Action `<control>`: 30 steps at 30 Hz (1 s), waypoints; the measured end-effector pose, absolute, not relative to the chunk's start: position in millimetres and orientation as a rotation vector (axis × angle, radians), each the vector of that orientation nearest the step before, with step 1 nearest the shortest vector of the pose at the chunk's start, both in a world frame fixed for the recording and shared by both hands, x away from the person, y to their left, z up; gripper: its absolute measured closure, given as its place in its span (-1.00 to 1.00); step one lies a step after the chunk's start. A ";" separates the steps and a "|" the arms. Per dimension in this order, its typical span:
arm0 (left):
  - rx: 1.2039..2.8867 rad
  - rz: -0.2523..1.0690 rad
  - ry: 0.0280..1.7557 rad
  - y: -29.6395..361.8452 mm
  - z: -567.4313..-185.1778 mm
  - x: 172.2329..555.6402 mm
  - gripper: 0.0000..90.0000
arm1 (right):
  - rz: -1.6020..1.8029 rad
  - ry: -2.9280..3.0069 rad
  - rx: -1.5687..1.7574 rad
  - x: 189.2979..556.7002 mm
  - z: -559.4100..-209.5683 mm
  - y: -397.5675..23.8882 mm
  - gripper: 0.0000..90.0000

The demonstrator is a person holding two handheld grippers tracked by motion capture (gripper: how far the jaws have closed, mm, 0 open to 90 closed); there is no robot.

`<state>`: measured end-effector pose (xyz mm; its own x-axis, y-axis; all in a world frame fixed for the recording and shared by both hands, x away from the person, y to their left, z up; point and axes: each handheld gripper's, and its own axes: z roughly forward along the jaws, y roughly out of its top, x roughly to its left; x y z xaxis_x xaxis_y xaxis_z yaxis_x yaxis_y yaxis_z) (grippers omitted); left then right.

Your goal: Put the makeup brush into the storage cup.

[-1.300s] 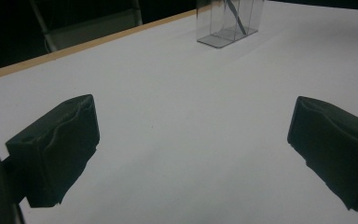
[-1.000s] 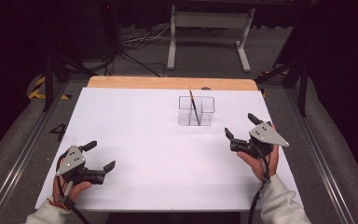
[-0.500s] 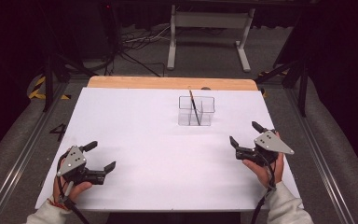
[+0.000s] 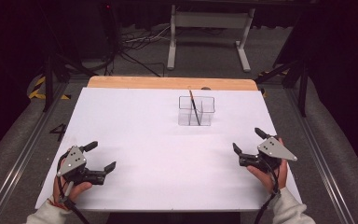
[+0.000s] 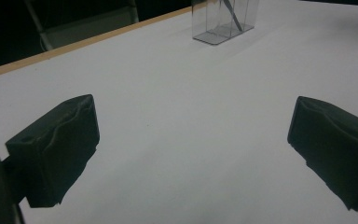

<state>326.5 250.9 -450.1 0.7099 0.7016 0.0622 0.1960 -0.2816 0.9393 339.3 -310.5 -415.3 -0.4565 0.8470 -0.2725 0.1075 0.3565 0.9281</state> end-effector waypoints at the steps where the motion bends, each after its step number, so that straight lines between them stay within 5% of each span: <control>1: 1.829 0.581 0.706 250.7 -450.2 326.6 -0.94 | 1.160 1.818 0.842 338.4 -416.3 -311.2 -0.83; 30: 1.845 0.572 0.700 246.4 -451.9 329.5 -0.94 | 1.167 1.910 0.884 319.5 -435.7 -320.0 -0.89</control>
